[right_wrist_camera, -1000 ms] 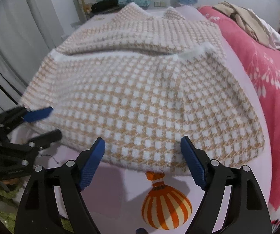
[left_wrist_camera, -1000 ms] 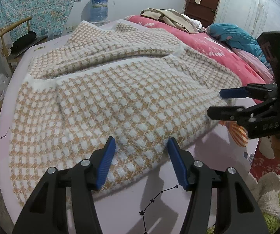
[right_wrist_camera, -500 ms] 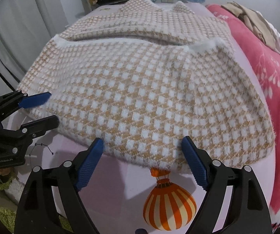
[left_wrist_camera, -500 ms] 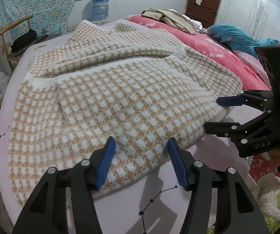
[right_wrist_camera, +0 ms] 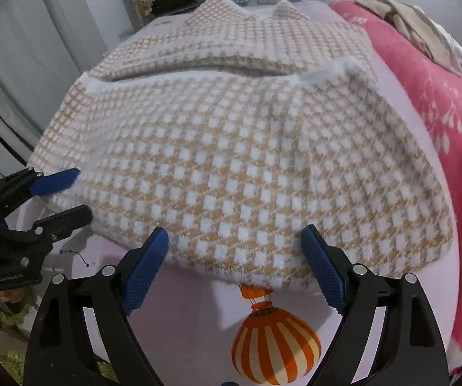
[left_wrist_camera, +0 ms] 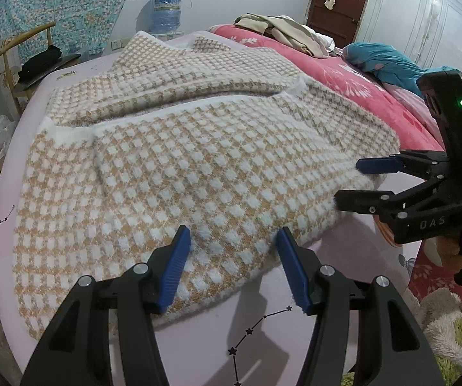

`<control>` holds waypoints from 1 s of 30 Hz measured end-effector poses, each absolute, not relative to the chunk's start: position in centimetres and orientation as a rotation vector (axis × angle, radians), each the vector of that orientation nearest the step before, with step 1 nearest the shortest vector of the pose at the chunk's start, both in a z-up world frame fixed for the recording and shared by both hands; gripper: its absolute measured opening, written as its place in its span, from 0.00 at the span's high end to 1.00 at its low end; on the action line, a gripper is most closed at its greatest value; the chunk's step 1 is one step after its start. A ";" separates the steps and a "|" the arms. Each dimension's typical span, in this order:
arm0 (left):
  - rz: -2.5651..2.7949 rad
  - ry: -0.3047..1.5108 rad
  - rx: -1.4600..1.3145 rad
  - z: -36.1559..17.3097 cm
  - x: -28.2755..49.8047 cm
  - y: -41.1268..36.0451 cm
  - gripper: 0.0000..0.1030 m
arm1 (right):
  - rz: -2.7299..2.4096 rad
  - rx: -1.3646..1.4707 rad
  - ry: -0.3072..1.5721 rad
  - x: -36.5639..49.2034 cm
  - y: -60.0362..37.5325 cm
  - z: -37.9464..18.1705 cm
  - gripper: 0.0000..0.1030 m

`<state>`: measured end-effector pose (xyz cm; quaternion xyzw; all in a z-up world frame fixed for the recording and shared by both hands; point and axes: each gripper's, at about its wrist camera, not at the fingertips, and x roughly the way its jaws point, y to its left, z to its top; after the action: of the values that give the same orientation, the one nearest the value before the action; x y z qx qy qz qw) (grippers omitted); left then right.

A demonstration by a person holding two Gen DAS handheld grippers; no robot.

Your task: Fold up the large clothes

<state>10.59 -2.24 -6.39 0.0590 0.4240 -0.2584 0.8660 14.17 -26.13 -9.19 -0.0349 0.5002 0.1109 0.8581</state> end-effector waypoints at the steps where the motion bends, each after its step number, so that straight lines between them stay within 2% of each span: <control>1: -0.541 0.889 0.123 -6.4 10.6 -2.2 0.46 | 0.232 -0.074 1.051 14.2 -26.2 -9.2 0.22; 14: -0.534 0.907 0.099 -5.8 10.9 -2.0 0.46 | 0.231 -0.077 1.049 13.8 -26.1 -9.2 0.21; 20: -0.493 0.859 0.112 -4.3 11.5 -1.5 0.44 | 0.230 -0.076 1.049 13.7 -26.0 -9.2 0.20; 30: -0.469 0.939 -0.036 -6.0 13.2 1.4 0.42 | 0.227 -0.075 1.049 13.7 -25.7 -9.3 0.20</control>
<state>13.23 1.40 -6.05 -0.0170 0.4484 -0.2239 0.8652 13.74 -25.73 -9.30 -0.0358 0.4994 0.1080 0.8589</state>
